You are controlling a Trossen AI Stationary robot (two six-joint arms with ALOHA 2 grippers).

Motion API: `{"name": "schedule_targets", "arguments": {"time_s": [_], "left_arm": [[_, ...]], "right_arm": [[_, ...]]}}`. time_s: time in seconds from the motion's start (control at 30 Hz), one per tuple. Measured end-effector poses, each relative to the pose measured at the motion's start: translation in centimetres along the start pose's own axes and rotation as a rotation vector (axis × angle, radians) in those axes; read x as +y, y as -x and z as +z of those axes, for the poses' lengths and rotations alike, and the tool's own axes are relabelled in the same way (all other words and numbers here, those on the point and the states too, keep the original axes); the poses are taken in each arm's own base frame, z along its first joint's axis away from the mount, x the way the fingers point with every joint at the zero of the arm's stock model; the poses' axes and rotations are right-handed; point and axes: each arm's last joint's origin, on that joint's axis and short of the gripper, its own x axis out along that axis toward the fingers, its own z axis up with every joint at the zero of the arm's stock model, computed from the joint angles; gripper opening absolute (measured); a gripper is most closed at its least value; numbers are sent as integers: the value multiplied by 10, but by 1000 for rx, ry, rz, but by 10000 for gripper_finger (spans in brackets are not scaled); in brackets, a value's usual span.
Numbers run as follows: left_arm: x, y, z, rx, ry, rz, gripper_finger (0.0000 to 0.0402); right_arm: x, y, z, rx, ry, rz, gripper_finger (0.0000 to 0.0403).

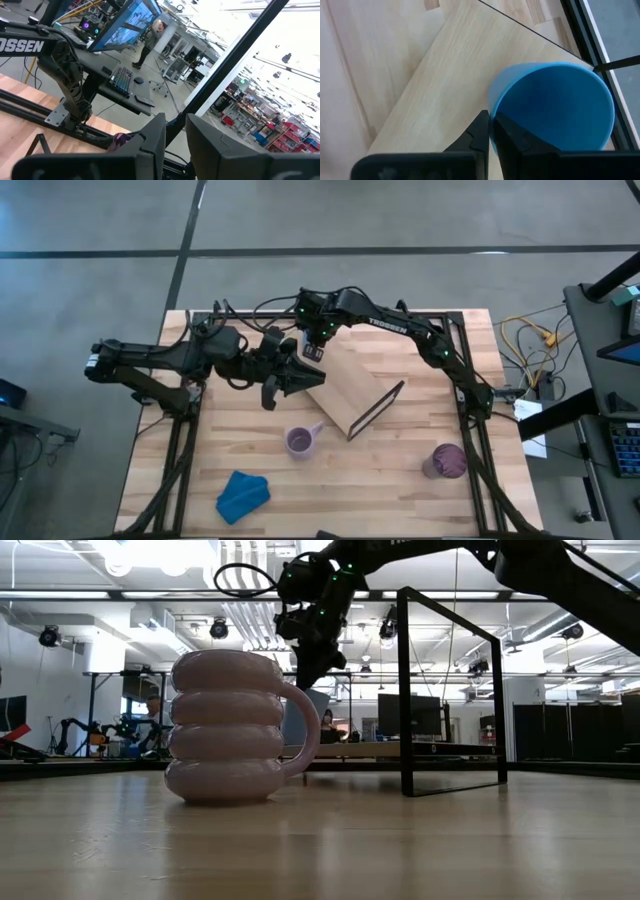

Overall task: Stack small to large cups/mugs on shelf
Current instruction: Put the blue cup on the shelf, then put the purple mug on the shelf

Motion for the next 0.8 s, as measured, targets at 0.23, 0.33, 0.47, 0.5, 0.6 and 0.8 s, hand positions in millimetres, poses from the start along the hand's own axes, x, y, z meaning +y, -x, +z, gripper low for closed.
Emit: {"name": "schedule_targets", "arguments": {"time_s": [0.23,0.33,0.47,0.5,0.6,0.8], "left_arm": [[0,0,0,0,0,0,62],[0,0,0,0,0,0,62],[0,0,0,0,0,0,62],[0,0,0,0,0,0,62],[0,0,0,0,0,0,62],[0,0,0,1,0,0,62]], "right_arm": [[0,3,1,-15,49,-1,69],[0,3,1,-15,50,-1,90],[0,3,2,-20,52,-1,110],[0,3,2,-20,52,-1,113],[0,5,2,-29,52,-2,118],[5,33,3,-82,54,-1,111]]}}
